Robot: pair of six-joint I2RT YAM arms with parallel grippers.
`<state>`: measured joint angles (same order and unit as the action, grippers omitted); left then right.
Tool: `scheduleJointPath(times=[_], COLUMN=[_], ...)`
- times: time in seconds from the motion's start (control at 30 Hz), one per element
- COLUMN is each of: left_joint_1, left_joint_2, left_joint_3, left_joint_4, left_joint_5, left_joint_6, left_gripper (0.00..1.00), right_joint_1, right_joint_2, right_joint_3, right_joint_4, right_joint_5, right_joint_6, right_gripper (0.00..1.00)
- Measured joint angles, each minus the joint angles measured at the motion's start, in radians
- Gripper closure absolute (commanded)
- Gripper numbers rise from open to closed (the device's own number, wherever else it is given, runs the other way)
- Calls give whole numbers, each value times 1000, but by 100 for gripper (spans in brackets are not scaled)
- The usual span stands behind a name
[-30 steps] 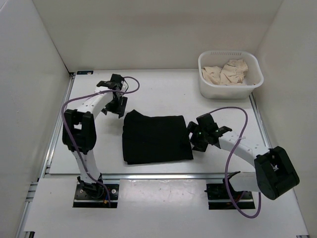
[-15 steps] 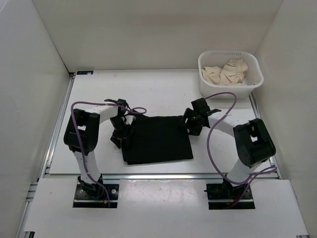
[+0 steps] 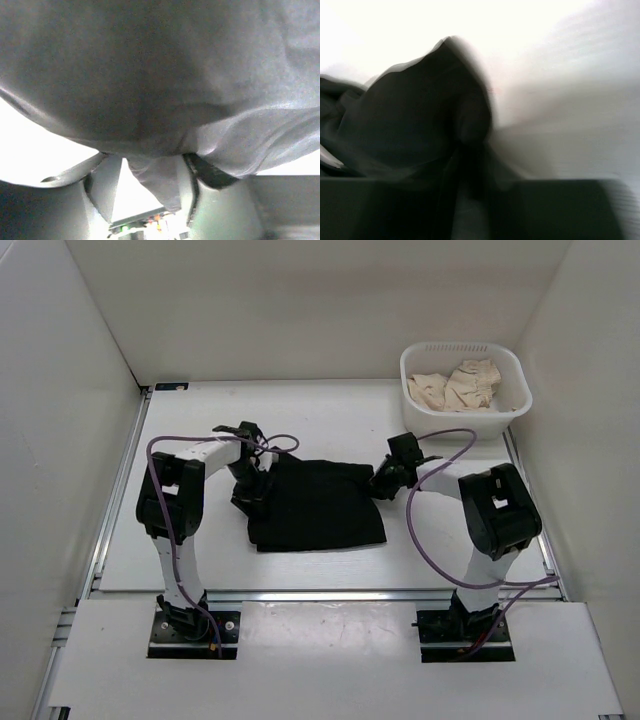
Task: Fold and stack the trousers
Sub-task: Fold the trousers
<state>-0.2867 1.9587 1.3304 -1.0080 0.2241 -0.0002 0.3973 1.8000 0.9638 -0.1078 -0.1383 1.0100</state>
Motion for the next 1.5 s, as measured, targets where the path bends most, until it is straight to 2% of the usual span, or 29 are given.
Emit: scheduleJointPath(times=[0.03,0.13,0.17,0.2,0.23,0.33,0.53,0.67,0.77,0.9,1.1,1.5], left_joint_1=[5,23,35,49,62,109,217,351,467,556,565,565], left_joint_2=[0,-3,-8,-16,-27,-115,-432,-608,-646,-704,-827,-900], left_joint_3=[2,3,4,8,13,46,69,-86,-228,-350,-363,-400], left_joint_4=[2,0,-5,-12,-20,-38,-6,18,18,1,14,24], left_joint_5=[-1,-13,-24,-39,-61,-141,-302,-403,-430,-431,-467,-505], left_joint_6=[-1,0,0,0,1,-1,0,1,0,0,0,0], left_gripper=[32,23,19,4,1,0,0,0,0,0,0,0], right_joint_1=[-3,-6,-6,-7,-7,-14,-76,-176,-259,-337,-353,-353], right_joint_2=[10,23,22,17,8,-63,-285,-407,-467,-497,-513,-611], right_joint_3=[20,103,124,141,151,163,269,282,238,199,198,196], right_joint_4=[-10,-57,-85,-121,-156,-296,-584,-704,-768,-831,-853,-863], right_joint_5=[-4,11,26,36,48,97,163,163,163,162,161,174], right_joint_6=[0,-42,-63,-90,-113,-186,-315,-394,-437,-474,-516,-547], right_gripper=[49,10,5,1,1,1,1,1,1,1,1,1])
